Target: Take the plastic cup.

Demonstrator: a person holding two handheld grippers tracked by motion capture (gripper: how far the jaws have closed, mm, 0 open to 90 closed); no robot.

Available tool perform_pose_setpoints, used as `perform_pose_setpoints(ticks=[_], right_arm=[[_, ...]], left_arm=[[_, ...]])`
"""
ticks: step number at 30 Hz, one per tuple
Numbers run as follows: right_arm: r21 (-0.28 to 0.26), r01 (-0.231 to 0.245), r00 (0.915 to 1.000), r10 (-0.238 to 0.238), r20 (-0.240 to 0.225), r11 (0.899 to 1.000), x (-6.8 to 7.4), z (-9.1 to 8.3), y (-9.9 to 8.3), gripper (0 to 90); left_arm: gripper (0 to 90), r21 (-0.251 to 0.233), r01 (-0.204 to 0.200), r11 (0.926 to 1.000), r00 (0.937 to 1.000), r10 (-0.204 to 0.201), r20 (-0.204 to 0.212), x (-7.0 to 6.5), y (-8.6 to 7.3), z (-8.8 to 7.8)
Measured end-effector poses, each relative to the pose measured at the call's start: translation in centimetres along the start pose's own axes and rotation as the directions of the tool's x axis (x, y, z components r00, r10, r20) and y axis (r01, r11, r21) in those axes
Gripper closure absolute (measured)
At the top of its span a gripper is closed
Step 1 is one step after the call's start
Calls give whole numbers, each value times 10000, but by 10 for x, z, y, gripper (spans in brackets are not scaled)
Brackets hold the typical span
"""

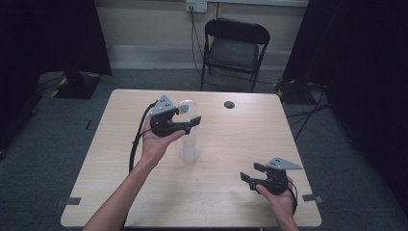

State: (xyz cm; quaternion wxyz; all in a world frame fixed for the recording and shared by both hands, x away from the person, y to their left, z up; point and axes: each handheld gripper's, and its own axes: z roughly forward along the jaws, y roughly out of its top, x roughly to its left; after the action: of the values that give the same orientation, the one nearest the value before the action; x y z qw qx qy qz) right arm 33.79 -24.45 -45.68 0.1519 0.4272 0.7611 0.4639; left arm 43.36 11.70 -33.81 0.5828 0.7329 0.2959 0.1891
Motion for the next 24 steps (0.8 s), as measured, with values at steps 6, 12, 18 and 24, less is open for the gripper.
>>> perform_pose_setpoints(ticks=[6,12,18,24], right_arm=[[26,16,10000,-16,-21,10000,1,2,0,274],[21,-32,10000,32,-17,10000,1,1,0,273],[29,17,10000,-17,12,10000,1,2,0,273],[20,7,10000,-7,27,10000,1,1,0,273]], left_arm=[[356,-169,-6,9999,10000,7,14,-1,8,-3],[352,-428,-405,9983,9990,411,149,-9,16,-9],[354,-617,-703,9956,9972,717,210,-16,19,-14],[357,-799,-731,9941,9963,764,389,-21,23,-22]])
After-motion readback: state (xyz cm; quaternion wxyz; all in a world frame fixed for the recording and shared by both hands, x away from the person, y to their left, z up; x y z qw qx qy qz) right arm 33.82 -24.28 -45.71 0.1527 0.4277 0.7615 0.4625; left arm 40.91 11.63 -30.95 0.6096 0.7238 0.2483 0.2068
